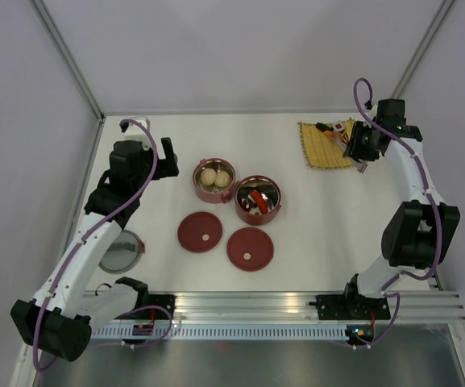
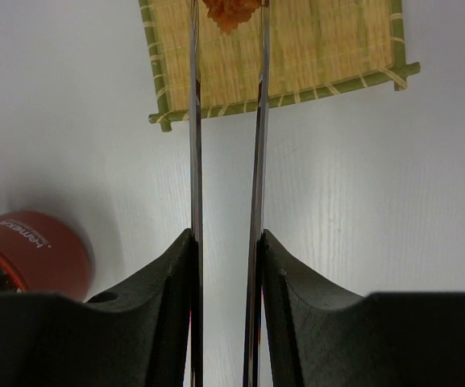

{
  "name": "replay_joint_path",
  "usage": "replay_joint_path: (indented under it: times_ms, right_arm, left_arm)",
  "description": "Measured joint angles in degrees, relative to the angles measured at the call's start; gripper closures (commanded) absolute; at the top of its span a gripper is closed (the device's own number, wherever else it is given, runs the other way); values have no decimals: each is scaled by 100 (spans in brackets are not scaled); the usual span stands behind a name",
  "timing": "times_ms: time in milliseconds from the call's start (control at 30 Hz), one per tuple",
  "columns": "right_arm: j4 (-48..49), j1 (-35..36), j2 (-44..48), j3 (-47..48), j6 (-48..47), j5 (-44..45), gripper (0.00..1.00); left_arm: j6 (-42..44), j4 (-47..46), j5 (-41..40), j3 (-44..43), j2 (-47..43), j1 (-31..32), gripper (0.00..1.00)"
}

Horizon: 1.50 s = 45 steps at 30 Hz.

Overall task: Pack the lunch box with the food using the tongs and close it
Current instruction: Pick up the fake food from the plate, then place the fake food in the packing box.

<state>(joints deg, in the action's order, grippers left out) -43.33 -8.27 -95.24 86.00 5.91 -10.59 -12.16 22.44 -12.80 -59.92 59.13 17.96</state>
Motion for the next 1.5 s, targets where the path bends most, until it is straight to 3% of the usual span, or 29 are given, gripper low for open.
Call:
replay_joint_path:
  times_ms: [167, 333, 600, 833, 1300, 1500]
  right_arm:
    - [-254, 654, 479, -42, 11, 63, 99]
    - [-695, 1611, 1716, -315, 120, -164, 100]
    - [-1174, 2312, 3206, -750, 520, -605, 100]
    - [-1370, 2717, 3193, -2105, 820, -866, 100]
    - [-1132, 3003, 2811, -2114, 1003, -905, 98]
    - [-931, 3259, 2551, -2074, 1097, -844, 83]
  left_arm:
    - [0, 0, 0, 0, -15, 0, 0]
    - [0, 0, 2, 0, -15, 0, 0]
    - [0, 2, 46, 0, -15, 0, 0]
    - [0, 2, 42, 0, -15, 0, 0]
    - [0, 0, 46, 0, -15, 0, 0]
    - [0, 0, 48, 0, -15, 0, 0]
